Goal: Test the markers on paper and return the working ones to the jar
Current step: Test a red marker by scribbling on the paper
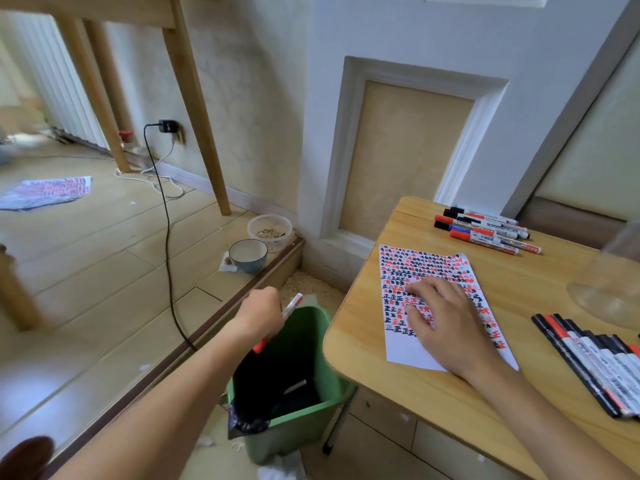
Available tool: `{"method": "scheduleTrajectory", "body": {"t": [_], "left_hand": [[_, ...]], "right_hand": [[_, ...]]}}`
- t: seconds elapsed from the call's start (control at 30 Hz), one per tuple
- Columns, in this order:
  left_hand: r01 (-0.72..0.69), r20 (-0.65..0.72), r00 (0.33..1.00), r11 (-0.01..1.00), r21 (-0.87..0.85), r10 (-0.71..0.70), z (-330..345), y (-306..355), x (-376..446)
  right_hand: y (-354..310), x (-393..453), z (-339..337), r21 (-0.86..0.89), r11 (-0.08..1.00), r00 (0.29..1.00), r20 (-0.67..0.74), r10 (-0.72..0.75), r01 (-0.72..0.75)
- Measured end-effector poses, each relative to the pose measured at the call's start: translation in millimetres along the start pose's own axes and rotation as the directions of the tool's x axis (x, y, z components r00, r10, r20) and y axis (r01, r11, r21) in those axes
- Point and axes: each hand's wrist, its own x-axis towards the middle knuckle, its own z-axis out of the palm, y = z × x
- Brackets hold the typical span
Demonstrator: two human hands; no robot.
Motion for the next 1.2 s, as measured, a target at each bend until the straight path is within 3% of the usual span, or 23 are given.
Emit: {"method": "scheduleTrajectory", "body": {"t": [0.07, 0.23, 0.43, 0.53, 0.67, 0.97, 1.2], "left_hand": [[-0.016, 0.013, 1.0, 1.0, -0.001, 0.016, 6.6, -2.0, 5.8], [-0.101, -0.162, 0.983, 0.991, -0.091, 0.086, 7.5, 21.2, 13.3], [-0.395, -0.452, 0.853, 0.888, -0.237, 0.259, 0.5, 94.9, -7.5], [-0.557, -0.427, 0.786, 0.813, -0.173, 0.448, 7.9, 131.5, -21.8], [-0.685, -0.275, 0.708, 0.727, -0.046, 0.65, 30.0, 169.1, -21.5], [-0.673, -0.119, 0.716, 0.725, 0.144, 0.688, 52.3, 207.0, -0.7], [-0.658, -0.105, 0.729, 0.734, 0.167, 0.677, 58.8, 208.4, 11.5]], "right_hand": [[-0.5, 0.4, 0.4, 0.004, 1.0, 1.0, -0.008, -0.004, 0.004], [-1.4, 0.2, -0.7, 0.005, 1.0, 1.0, -0.011, -0.008, 0.008], [0.0, -10.1, -7.4, 0.015, 1.0, 0.999, -0.031, 0.023, -0.023], [2.6, -17.5, -13.8, 0.005, 1.0, 0.999, -0.022, 0.031, -0.031], [11.9, -28.6, -23.8, -0.008, 0.998, 0.998, 0.003, 0.065, -0.065], [40.3, -49.1, -53.9, 0.05, 0.992, 0.993, 0.031, 0.115, -0.116], [84.9, 2.6, -73.6, 0.02, 0.976, 0.971, -0.099, 0.216, -0.215]]}}
